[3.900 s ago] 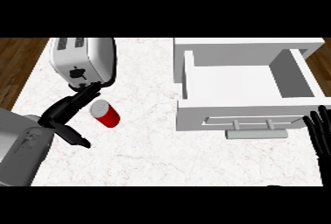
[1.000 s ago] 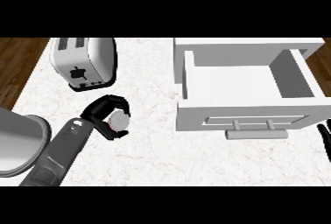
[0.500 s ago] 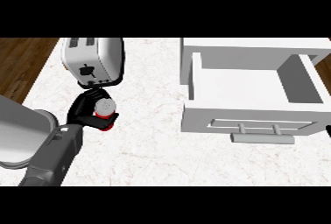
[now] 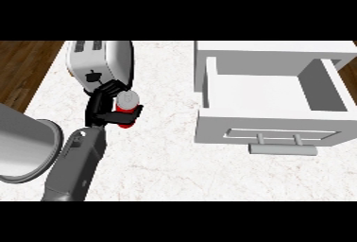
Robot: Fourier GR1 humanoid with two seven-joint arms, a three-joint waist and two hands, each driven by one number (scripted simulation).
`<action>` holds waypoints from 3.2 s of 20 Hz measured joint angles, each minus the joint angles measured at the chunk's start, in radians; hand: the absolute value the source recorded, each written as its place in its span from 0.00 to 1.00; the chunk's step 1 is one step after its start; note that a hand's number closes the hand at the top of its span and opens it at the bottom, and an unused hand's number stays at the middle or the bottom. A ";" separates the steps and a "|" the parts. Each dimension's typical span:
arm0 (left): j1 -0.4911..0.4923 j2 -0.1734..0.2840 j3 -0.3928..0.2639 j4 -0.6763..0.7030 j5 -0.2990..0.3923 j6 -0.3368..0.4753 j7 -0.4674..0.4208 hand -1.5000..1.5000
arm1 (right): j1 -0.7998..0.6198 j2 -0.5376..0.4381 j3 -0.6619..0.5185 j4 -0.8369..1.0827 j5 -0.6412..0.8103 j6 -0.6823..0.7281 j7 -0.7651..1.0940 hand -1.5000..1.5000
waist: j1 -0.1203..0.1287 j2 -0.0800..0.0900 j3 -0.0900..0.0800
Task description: Pick up the can, place it into the drawer and close the drawer
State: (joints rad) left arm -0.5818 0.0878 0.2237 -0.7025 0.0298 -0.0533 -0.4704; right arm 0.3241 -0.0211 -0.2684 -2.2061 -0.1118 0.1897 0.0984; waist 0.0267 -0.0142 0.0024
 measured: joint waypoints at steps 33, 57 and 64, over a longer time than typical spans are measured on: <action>-0.628 -0.088 -0.434 -0.249 0.084 0.564 0.730 1.00 | -0.042 -0.009 -0.003 0.003 -0.013 0.018 0.015 0.00 | -0.058 0.018 -0.002; -0.914 -0.088 -0.618 0.228 0.371 0.625 0.574 1.00 | -0.127 -0.011 0.021 0.053 0.034 0.003 0.035 0.00 | -0.105 0.031 0.000; -0.897 -0.088 -0.702 0.270 0.416 0.674 0.511 1.00 | -0.163 -0.019 0.011 0.067 0.025 -0.003 0.039 0.00 | -0.117 0.035 0.000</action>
State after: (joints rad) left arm -1.4783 0.0000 -0.4780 -0.4327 0.4457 0.6209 0.0404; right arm 0.1609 -0.0403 -0.2573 -2.1393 -0.0872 0.1866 0.1377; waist -0.0906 0.0204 0.0026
